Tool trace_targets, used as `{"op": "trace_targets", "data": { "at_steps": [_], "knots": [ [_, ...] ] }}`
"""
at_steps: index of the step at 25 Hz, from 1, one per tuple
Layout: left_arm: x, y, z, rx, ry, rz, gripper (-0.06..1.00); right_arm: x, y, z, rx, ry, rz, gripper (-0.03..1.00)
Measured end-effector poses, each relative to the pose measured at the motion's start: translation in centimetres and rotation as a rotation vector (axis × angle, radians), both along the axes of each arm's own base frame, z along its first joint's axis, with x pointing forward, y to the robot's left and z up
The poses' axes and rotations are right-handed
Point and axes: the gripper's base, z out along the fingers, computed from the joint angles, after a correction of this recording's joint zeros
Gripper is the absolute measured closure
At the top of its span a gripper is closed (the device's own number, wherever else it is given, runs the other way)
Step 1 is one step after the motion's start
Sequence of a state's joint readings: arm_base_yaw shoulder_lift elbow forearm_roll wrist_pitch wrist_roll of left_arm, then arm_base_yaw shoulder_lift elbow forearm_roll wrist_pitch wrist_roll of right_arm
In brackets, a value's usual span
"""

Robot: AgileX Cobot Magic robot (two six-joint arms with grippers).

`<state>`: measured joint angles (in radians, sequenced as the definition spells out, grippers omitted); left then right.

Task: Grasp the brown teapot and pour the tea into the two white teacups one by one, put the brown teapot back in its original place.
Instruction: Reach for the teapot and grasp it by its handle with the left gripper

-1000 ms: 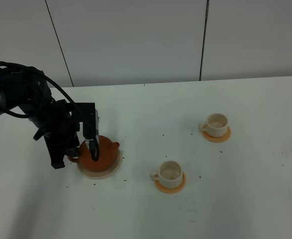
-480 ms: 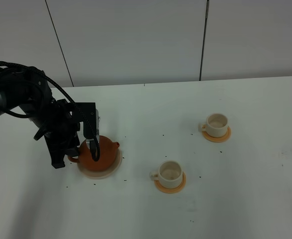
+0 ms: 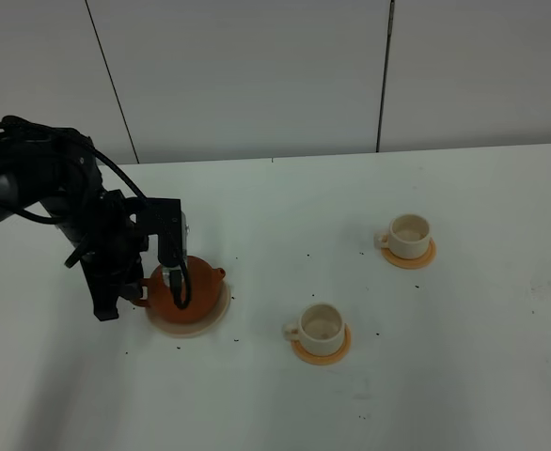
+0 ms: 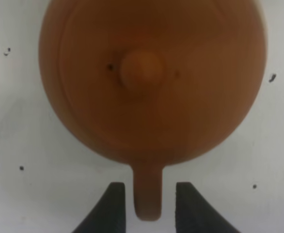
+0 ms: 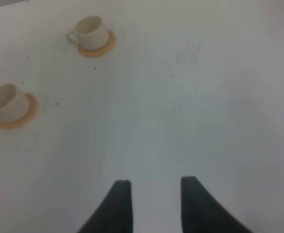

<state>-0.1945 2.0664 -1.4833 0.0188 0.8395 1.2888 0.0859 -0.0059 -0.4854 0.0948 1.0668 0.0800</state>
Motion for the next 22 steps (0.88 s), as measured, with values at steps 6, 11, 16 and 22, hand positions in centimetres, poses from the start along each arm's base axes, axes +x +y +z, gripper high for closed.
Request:
{"op": "trace_targets", "data": {
  "at_steps": [6,11,16,22],
  "knots": [
    [-0.08,-0.51,0.0,0.009,-0.004,-0.007,0.63,-0.01,0.07,0.01,0.007,0.001,0.005,0.73],
    [0.08,-0.74,0.03,0.01,-0.027,-0.017,0.63,-0.02,0.13,0.01,0.014,0.001,0.009,0.73],
    [0.12,-0.72,0.04,0.013,-0.032,-0.019,0.64,-0.02,0.15,0.01,0.016,0.001,0.011,0.73],
    [0.11,-0.7,0.04,0.015,-0.031,-0.02,0.69,-0.02,0.15,0.01,0.016,0.001,0.01,0.73]
  ]
}}
